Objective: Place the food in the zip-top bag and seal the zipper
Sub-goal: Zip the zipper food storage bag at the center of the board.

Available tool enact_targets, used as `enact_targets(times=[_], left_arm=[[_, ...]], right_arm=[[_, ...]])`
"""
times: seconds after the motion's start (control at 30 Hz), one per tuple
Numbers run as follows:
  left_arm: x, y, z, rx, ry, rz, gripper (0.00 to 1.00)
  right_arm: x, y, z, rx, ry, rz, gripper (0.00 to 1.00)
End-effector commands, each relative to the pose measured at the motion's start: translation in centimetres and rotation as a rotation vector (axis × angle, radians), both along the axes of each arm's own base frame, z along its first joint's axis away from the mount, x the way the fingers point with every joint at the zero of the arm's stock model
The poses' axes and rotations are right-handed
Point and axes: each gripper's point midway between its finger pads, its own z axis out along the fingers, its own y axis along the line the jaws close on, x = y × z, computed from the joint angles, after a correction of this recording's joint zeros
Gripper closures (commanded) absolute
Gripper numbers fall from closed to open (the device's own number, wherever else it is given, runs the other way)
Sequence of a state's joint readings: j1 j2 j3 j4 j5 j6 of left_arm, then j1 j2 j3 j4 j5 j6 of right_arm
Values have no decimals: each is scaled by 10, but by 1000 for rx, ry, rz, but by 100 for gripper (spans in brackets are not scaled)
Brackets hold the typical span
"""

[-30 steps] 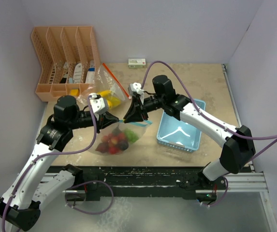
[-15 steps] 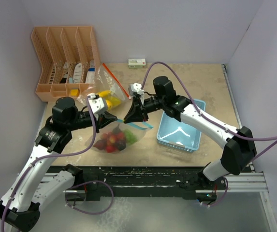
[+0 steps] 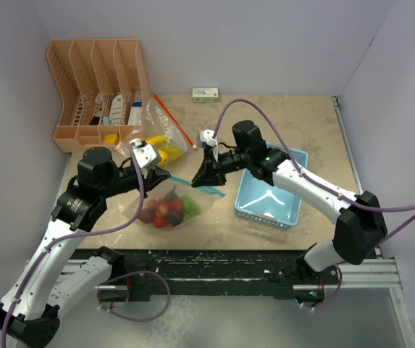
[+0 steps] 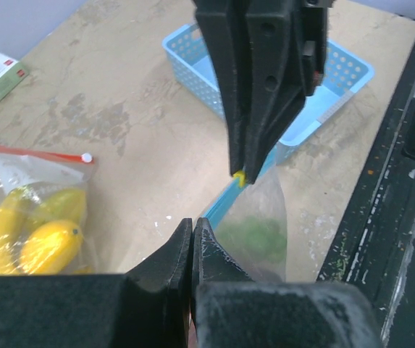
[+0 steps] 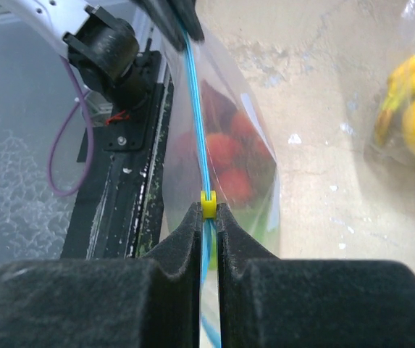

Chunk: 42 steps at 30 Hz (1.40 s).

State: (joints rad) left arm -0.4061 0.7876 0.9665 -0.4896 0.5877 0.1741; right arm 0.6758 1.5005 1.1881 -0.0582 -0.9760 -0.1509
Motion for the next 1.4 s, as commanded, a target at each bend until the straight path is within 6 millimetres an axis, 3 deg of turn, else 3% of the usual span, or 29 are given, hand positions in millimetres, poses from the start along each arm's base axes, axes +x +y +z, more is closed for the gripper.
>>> enact_targets(times=[0.0,0.23,0.63,1.03,1.23,1.27,1.37], left_arm=[[21,21,38,-35,-168,165,100],[41,54,44,-16,-207,393,100],[54,94,41,16,-209,640,100],[54,115,43,29,-227,748,100],[55,109,39,24,-215,719,100],[56,108,39,21,-214,719,100],[59,103,40,9,-215,699,100]], right_arm=[[4,-23,-18,-77,18,-96,96],[10,-39,-29,-102,21,-166,97],[39,-53,-55,-195,22,-310,99],[60,-64,-90,-306,38,-409,100],[67,-65,-87,-316,37,-443,100],[69,-66,-82,-310,31,-458,96],[73,-64,-52,-245,18,-511,65]])
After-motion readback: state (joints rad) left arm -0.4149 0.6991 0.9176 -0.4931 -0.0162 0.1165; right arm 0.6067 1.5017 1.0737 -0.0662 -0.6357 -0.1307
